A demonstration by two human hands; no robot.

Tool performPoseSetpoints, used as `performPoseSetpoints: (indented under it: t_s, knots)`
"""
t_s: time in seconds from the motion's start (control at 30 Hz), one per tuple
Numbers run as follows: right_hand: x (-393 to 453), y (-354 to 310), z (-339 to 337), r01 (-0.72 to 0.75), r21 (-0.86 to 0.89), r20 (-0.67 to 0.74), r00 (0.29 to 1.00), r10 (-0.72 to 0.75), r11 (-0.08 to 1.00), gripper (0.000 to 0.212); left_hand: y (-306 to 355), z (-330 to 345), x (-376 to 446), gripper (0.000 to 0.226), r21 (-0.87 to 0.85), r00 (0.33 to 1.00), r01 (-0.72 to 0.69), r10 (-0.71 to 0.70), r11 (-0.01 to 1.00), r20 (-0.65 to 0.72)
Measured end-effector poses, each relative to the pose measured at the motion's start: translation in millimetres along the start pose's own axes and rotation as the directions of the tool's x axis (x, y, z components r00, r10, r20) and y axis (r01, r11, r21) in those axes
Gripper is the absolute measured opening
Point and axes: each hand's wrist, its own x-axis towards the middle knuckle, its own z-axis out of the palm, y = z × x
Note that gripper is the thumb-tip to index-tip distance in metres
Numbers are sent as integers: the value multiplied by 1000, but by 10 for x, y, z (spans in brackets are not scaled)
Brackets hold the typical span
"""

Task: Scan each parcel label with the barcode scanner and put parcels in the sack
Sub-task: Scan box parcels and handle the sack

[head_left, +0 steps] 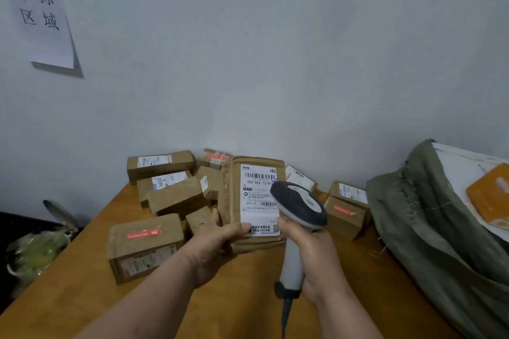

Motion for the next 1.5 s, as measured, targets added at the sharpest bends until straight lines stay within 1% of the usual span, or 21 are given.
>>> performPoseSetpoints:
  t_s: [0.17,0.27,0.43,0.5,0.53,0.67,0.83,0.9,1.03,1.13,1.2,1.37,1.5]
  knots:
    - [-88,-94,26,71,-12,47,996,-71,997,22,3,-55,-4,79,-48,992,-27,21,998,-122]
    - [-138,-135,36,86,-36,88,993,-82,996,23,-1,-62,-27,73,-40,989,-46,40,998,-140]
    - [-179,-157,51,98,-91,125,988,-87,991,23,-21,-33,-7,48,-63,986,-55,44,997,-158]
    - [-190,-162,44,98,-96,130,988,-86,991,23,-37,-33,10,47,-67,986,-55,43,996,-158]
    - [-195,-167,41,99,-99,131,988,-86,990,23,-44,-31,17,49,-65,987,-57,46,996,-156]
    - [-198,-183,41,112,-113,140,985,-96,987,27,-72,-24,45,70,-51,987,-78,70,996,-146]
    - [-189,-199,41,131,-128,139,984,-113,983,38,-104,-11,80,84,-73,989,-71,60,995,-138]
    - [-171,-197,24,129,-133,138,984,-111,983,40,-113,-16,99,86,-78,988,-61,49,995,-145]
    - [-142,-190,-14,113,-141,140,986,-94,984,36,-123,-4,119,82,-72,989,-48,38,996,-140]
    - [-112,-188,-43,101,-135,147,986,-81,986,29,-122,23,123,84,-74,991,-39,29,996,-133]
    - [-85,-189,-67,91,-127,149,986,-72,988,24,-116,46,125,91,-71,991,-35,25,997,-129]
    - [-43,-198,-146,85,-108,158,985,-67,991,24,-111,109,141,114,-67,990,-28,18,997,-142]
    - [-20,-218,-250,68,-101,157,986,-52,993,25,-134,211,139,113,-28,989,-18,13,999,-146]
